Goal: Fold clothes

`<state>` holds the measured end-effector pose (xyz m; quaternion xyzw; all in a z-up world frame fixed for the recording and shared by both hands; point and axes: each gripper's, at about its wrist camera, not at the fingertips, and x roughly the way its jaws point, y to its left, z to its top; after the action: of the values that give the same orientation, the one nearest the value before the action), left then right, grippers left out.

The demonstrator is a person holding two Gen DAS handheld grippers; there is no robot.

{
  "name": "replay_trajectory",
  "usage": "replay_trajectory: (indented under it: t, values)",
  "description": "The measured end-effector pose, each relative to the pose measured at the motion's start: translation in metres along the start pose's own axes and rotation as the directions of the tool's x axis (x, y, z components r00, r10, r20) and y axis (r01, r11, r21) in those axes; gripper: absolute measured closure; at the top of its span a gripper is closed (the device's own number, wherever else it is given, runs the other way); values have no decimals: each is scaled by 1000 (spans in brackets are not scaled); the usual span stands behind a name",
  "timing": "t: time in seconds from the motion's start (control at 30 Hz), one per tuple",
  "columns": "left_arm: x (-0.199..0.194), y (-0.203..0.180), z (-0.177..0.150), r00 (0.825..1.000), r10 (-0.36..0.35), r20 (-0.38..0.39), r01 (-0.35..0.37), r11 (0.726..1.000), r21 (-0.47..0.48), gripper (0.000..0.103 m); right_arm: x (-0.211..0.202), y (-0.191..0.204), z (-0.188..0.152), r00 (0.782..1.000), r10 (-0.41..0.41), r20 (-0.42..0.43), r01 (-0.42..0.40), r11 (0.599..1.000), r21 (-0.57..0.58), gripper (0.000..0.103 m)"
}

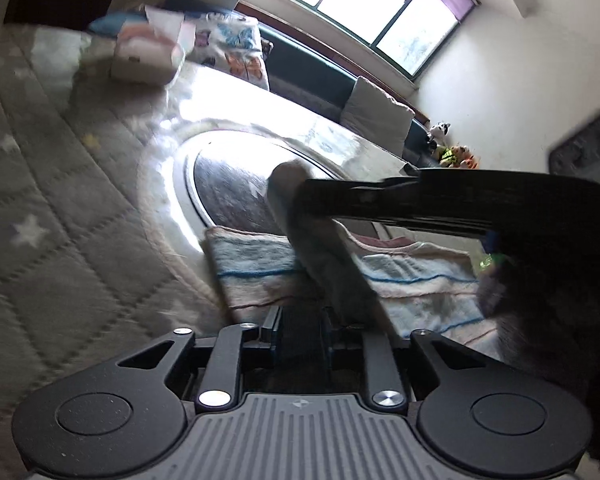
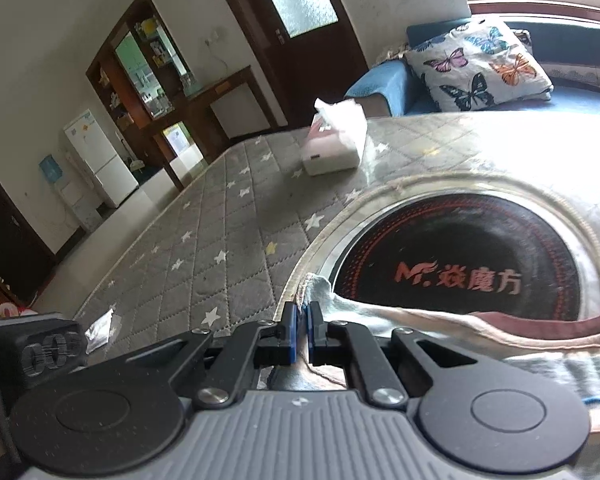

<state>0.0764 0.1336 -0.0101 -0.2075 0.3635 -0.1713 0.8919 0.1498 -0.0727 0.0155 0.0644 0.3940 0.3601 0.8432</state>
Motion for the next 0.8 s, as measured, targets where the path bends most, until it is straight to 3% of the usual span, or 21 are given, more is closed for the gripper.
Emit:
replay_trajectory:
  t: [0.23, 0.33, 0.47, 0.6, 0.8]
  values:
    - [-40, 22, -13, 993, 105, 58, -104, 994, -26, 75, 25, 8, -9, 998, -28, -56, 27, 999, -20, 98]
    - [-53, 30, -10, 988, 128, 89, -122, 990, -64, 75, 33, 9, -12, 996, -7, -85, 5, 1000, -22, 89]
    - [-54, 22, 0, 989, 89, 121, -78, 993, -89, 74, 22, 12, -9, 997, -2, -74, -2, 999, -54, 88]
    - [-33, 10, 9, 992, 70, 105, -58, 992, -112, 67, 1, 16, -7, 997, -29, -65, 18, 988, -151, 88]
    - [-20, -2, 20, 992, 57, 117, -45, 994, -103, 67, -21, 21, -30, 989, -119, -93, 76, 924, -374, 86]
